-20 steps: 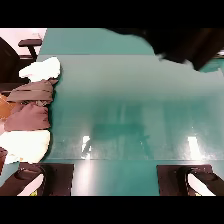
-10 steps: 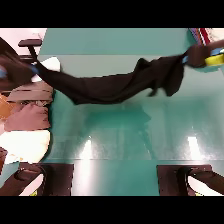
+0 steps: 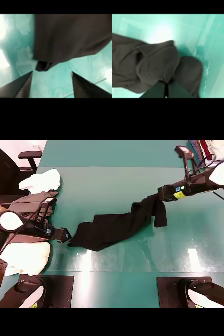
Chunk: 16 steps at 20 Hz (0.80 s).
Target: Fold the shirts.
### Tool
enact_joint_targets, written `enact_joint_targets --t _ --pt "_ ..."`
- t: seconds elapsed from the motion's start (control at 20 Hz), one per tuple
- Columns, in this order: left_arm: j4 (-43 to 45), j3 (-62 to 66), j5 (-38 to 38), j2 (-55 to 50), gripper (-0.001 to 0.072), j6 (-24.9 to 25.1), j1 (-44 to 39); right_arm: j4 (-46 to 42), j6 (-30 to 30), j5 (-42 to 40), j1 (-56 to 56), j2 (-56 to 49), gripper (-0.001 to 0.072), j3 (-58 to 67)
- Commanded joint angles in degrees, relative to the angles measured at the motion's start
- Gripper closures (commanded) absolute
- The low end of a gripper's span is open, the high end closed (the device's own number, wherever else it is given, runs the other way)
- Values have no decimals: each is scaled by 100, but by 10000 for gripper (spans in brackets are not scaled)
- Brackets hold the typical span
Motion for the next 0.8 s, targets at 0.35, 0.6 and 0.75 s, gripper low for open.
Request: enact_joint_targets --t 0.35,0.6,0.75 --pt "-3517 -470 1298 -802 163 973 -92 31 81 -87 20 -11 693 -151" --pt "-3823 -546 2118 -1971 163 1261 -1362 31 225 -87 20 -11 693 -151" --pt "-4376 -424 2603 -2511 163 1401 -1895 28 225 -87 20 -11 693 -151"
